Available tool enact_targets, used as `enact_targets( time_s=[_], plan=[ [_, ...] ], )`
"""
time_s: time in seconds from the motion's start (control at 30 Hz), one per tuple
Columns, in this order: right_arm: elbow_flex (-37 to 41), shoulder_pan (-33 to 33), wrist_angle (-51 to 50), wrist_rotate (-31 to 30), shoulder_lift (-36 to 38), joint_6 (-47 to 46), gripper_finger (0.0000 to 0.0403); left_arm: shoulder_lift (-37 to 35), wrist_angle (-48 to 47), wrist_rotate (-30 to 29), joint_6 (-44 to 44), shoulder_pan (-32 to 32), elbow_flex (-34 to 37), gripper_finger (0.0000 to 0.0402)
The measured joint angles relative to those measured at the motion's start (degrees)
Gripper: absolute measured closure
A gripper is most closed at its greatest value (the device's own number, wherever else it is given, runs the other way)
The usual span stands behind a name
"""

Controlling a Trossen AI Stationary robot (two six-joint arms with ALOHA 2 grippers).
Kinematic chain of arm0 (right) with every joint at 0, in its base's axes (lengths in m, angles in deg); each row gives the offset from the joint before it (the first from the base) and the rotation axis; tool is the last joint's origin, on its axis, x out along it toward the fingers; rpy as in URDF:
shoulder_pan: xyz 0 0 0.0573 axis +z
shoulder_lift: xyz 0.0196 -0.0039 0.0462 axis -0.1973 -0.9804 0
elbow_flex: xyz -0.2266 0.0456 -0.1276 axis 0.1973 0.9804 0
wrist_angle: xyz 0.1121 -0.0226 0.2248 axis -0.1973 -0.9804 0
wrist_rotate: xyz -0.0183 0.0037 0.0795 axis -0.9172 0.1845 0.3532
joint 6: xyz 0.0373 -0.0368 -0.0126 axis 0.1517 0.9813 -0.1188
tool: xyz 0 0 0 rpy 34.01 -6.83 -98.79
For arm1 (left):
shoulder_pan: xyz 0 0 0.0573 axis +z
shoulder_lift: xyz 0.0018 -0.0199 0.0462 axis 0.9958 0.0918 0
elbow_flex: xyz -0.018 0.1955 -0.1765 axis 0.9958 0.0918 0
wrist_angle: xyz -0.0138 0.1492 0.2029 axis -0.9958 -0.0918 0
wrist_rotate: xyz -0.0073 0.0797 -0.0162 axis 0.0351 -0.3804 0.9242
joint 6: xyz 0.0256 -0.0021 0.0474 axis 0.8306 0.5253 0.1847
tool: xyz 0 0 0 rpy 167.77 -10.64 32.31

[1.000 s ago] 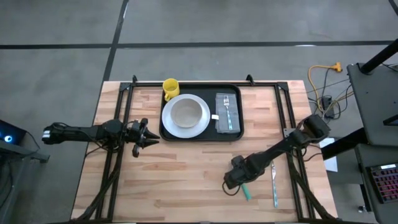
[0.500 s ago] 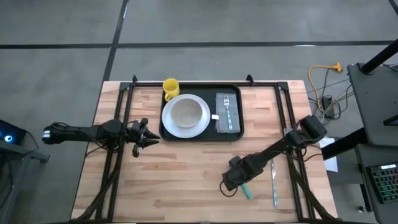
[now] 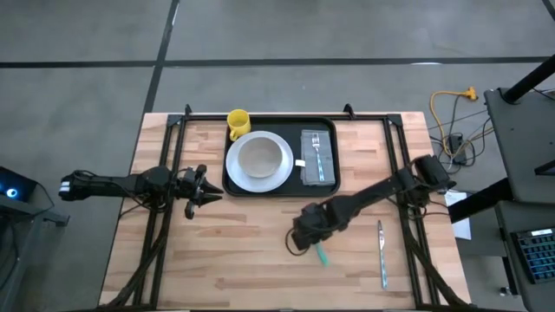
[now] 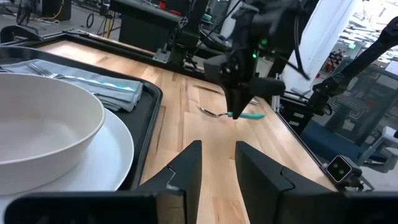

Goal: Set up tray
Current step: Put the white patterned spoon on top of the gray napkin to the left of the blue fork on the black serving tray

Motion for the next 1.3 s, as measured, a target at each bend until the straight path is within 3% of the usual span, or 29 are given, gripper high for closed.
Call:
enact_targets(
  time_s=[0.37, 0.83, 1.2, 1.3],
  plan=[
    [-4.72, -10.54, -0.2, -1.23, 0.15, 1.77, 0.037, 0.0, 0.0, 0.0, -0.02, 0.0, 0.0, 0.032],
    [-5.81, -26.42, -1.92, 1.75, 0.26, 4.51, 0.037, 0.0, 0.02, 0.0, 0.0, 0.0, 0.0, 0.032],
    [-5.8, -37.28, -3.23, 3.81, 0.23, 12.99, 0.037, 0.0, 0.02, -0.07, 0.0, 0.04, 0.01, 0.032],
    [-5.8, -39.15, -4.11, 4.4, 0.23, 14.59, 0.037, -0.02, -0.1, -2.62, 0.03, 0.04, 0.04, 0.032]
  ],
)
